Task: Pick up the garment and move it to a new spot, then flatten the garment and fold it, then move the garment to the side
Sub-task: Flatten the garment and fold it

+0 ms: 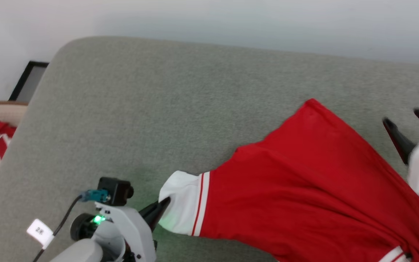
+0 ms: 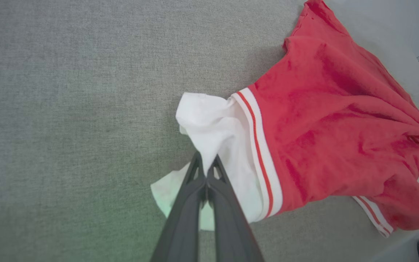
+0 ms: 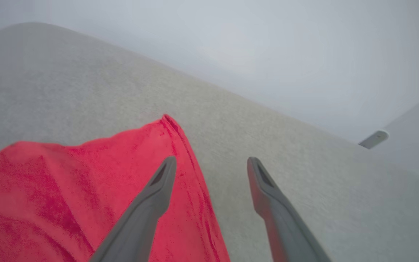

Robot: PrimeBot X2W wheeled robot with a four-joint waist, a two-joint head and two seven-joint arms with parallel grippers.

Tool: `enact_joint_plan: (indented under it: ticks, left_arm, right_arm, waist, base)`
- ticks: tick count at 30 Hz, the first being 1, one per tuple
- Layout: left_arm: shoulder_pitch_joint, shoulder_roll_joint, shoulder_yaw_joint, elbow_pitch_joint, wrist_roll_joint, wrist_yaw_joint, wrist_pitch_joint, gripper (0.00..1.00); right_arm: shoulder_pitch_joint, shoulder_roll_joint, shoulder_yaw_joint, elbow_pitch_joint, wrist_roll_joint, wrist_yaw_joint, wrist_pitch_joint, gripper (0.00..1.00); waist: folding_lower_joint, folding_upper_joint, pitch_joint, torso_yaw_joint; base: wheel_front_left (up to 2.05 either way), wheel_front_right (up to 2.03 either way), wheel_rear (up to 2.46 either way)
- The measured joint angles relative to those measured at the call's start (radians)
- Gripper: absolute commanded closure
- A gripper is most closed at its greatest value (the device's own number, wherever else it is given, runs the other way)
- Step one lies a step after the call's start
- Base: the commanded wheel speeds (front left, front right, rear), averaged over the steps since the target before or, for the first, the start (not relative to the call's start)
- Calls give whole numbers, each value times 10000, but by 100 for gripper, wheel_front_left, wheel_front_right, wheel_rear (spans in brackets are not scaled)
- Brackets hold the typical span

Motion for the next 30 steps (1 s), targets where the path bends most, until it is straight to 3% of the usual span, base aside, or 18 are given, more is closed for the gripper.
enact_joint_plan:
  ticks: [4, 12, 22, 24, 30]
  left_arm:
    - [-356, -336, -142, 276, 96, -247, 17, 100]
    - [-1211, -1156, -476, 986, 322, -869, 92, 100]
    - [-1779, -1904, -700, 1994, 414, -1526, -50, 100]
    - [-1810, -1979, -715, 2180, 412, -1616, -104, 100]
    - [-1918, -2017, -698, 2583, 364, -1753, -176, 100]
  right_arm:
    - [-1759, 2, 1246, 2044, -27, 0, -696, 0]
    - [-4454, -384, 3789, 5781, 692, -2, -662, 0]
    - [-6081, -736, 5827, 8575, 1697, 0, 176, 0]
    - [-6323, -732, 6023, 8962, 2075, 2, 637, 100]
    - [-6918, -660, 6309, 9620, 2633, 2, 1390, 100]
  waist:
    - [0, 0, 254, 324]
    - [0, 0, 759, 1146]
    - [0, 0, 1346, 2088]
    - [0, 0, 1432, 2207]
    - [0, 0, 1527, 2280]
  base:
    - [0, 0, 0]
    - [0, 0, 0]
    - [0, 0, 0]
    - [0, 0, 0]
    - [0, 0, 0]
